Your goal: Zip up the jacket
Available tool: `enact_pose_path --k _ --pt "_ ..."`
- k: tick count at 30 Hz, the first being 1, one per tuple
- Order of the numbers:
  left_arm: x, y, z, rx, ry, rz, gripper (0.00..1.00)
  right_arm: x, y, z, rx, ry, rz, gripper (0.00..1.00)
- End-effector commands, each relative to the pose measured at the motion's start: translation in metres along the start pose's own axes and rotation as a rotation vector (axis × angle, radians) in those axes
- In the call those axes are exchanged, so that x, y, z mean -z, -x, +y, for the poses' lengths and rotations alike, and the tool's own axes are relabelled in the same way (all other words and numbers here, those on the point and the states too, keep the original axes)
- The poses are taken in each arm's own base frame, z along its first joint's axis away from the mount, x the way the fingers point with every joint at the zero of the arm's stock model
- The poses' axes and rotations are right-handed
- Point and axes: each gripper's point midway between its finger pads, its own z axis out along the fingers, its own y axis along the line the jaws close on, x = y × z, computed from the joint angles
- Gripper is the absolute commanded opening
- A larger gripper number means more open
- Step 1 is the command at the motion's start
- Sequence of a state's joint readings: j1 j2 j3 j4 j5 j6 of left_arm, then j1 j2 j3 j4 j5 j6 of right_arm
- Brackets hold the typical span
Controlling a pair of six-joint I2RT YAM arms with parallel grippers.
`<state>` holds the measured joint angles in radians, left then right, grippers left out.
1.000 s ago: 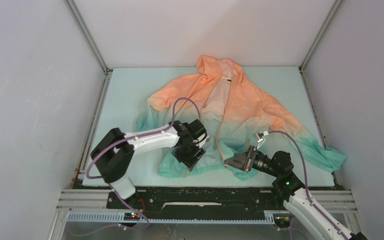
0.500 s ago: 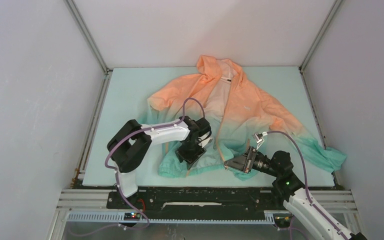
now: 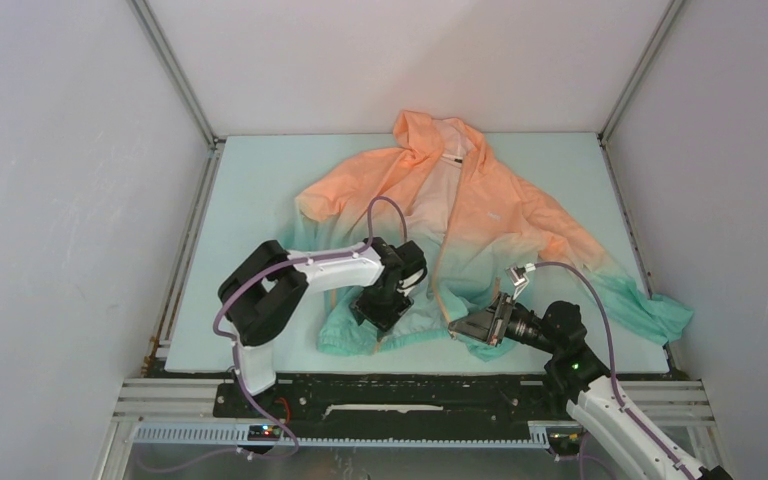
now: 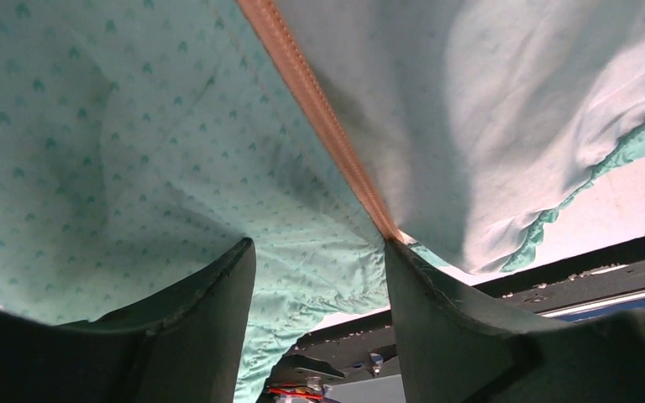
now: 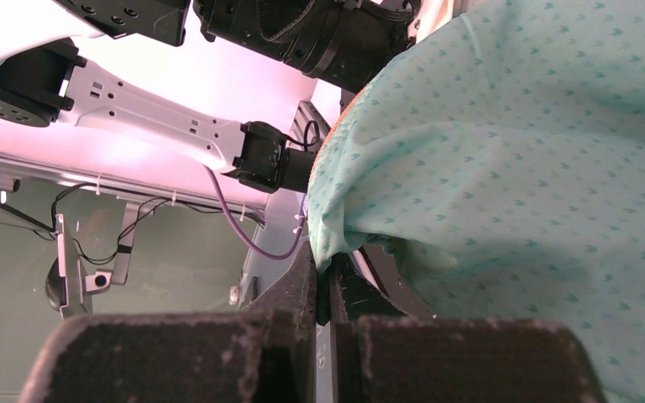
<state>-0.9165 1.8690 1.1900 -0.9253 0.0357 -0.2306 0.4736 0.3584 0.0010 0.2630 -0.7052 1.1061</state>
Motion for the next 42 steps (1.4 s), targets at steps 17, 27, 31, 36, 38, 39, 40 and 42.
enact_pose_path --k 17,27,31,36,38,39,40,42 --pt "0.028 0.036 0.011 0.105 0.127 -0.228 0.42 0.006 -0.029 -0.043 -0.069 -0.064 0.050 0.00" --pt "0.027 -0.005 -0.010 0.032 0.013 -0.159 0.52 0.006 -0.029 -0.043 -0.073 -0.063 0.046 0.00" --pt "0.018 -0.008 -0.011 0.019 0.008 -0.128 0.48 0.006 -0.029 -0.044 -0.074 -0.067 0.047 0.00" --pt "0.010 -0.009 -0.014 0.010 -0.011 -0.108 0.49 0.006 -0.028 -0.044 -0.076 -0.068 0.045 0.00" --pt "0.007 -0.007 -0.016 0.010 -0.017 -0.107 0.50 0.006 -0.028 -0.044 -0.073 -0.067 0.044 0.00" --pt "0.006 -0.007 -0.017 0.011 -0.019 -0.104 0.50 0.006 -0.028 -0.044 -0.074 -0.069 0.045 0.00" --pt "0.005 -0.006 -0.018 0.011 -0.024 -0.106 0.50 0.006 -0.028 -0.045 -0.075 -0.071 0.045 0.00" --pt "0.003 -0.005 -0.018 0.012 -0.027 -0.104 0.50 0.006 -0.029 -0.045 -0.073 -0.071 0.047 0.00"
